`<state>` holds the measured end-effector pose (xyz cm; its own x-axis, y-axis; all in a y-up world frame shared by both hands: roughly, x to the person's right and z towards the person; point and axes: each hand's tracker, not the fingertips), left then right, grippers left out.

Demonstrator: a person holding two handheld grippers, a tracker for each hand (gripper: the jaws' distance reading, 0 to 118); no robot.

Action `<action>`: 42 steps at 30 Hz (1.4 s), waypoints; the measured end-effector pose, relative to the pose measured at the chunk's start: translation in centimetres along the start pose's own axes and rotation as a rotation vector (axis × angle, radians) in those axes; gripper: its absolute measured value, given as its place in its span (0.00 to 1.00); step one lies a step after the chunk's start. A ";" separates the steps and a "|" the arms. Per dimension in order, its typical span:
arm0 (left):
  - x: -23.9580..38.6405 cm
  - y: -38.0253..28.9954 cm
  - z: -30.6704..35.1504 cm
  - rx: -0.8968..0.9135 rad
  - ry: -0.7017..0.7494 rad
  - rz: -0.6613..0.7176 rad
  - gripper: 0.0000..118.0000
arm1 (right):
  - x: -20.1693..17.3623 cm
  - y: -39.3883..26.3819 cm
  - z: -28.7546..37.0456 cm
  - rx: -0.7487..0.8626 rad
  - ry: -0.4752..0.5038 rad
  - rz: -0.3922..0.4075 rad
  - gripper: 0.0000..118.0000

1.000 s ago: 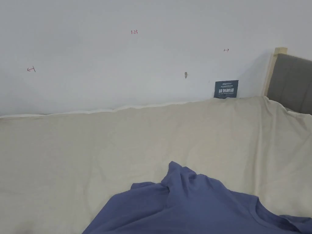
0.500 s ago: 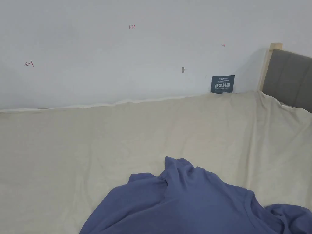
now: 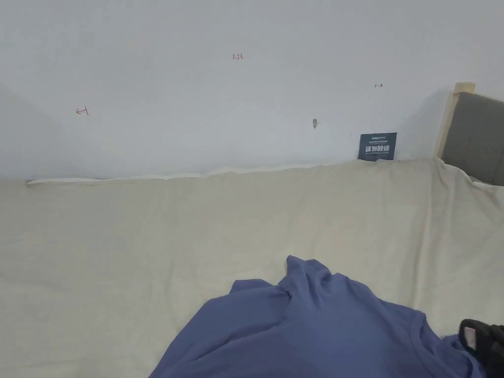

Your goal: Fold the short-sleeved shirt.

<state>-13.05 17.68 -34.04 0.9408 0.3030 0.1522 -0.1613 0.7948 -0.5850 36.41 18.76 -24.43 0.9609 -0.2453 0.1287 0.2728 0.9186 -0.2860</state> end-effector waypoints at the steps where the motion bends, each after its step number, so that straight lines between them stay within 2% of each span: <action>1: 0.0 -0.4 0.2 0.025 -0.007 0.016 0.06 | -0.6 -0.5 0.0 0.002 0.037 -0.030 0.00; 4: -0.5 -1.2 1.2 0.039 -0.005 0.042 0.03 | -1.4 -1.2 -1.1 -0.032 0.069 -0.049 0.00; 6: -1.2 -1.5 1.4 -0.014 0.003 0.018 0.01 | -1.8 -1.2 -1.6 -0.070 0.079 -0.004 0.00; 9: -2.3 -1.2 1.3 -0.009 0.091 0.035 0.00 | -2.5 -0.9 -1.8 -0.073 0.058 0.062 0.00; 13: -4.8 1.8 -4.4 -0.277 0.098 0.001 0.00 | -2.5 0.4 -2.8 -0.123 0.073 0.083 0.00; 16: -6.5 2.7 -9.3 -0.385 0.053 0.088 0.00 | -2.2 0.1 -3.6 -0.140 0.071 0.082 0.00; 17: -6.5 2.6 -10.6 -0.421 0.047 0.099 0.08 | -2.1 -0.2 -3.8 -0.148 0.067 0.079 0.00; 18: -6.6 2.4 -12.1 -0.458 0.055 0.093 0.31 | -2.0 -0.5 -4.0 -0.157 0.067 0.072 0.00; 19: -6.7 2.0 -13.4 -0.494 0.070 0.088 0.73 | -1.9 -0.8 -4.2 -0.166 0.070 0.063 0.00; 20: -6.6 1.6 -14.6 -0.524 0.078 0.061 0.96 | -2.1 -1.1 -4.3 -0.178 0.075 0.053 0.00; 21: -6.4 1.3 -15.2 -0.505 0.072 0.059 1.00 | -2.0 -1.4 -4.5 -0.193 0.082 0.046 0.00; 26: -6.7 0.6 -19.1 -0.564 0.132 0.068 1.00 | -2.4 -2.1 -5.4 -0.242 0.065 0.103 0.00; 27: -6.4 0.6 -19.3 -0.564 0.127 0.071 0.94 | -2.4 -2.2 -5.6 -0.248 0.061 0.111 0.00; 28: -5.9 0.6 -19.2 -0.557 0.122 0.068 0.63 | -2.5 -2.4 -5.7 -0.252 0.061 0.112 0.00; 29: -5.2 0.6 -19.2 -0.532 0.160 -0.007 0.16 | -2.4 -2.4 -5.9 -0.258 0.062 0.110 0.00; 30: -4.5 0.2 -19.2 -0.544 0.174 -0.063 0.01 | -2.3 -2.5 -6.1 -0.262 0.063 0.105 0.00; 33: -3.6 0.0 -18.5 -0.600 0.017 0.000 0.01 | -2.2 -2.6 -6.8 -0.268 0.064 0.089 0.00; 37: -3.0 0.1 -17.2 -0.525 0.052 -0.032 0.01 | -1.8 -0.8 -8.9 -0.251 0.085 0.103 0.00; 40: -3.0 0.2 -16.0 -0.490 0.057 -0.066 0.01 | -1.5 3.0 -12.6 -0.160 0.096 0.180 0.00; 42: -3.0 0.2 -15.6 -0.472 0.044 -0.050 0.01 | -1.1 5.8 -17.5 -0.224 0.070 0.250 0.00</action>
<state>-11.25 8.76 -47.07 0.9574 0.2394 0.1617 0.0285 0.4787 -0.8775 37.76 18.92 -42.80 0.9982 -0.0485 -0.0349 0.0244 0.8637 -0.5033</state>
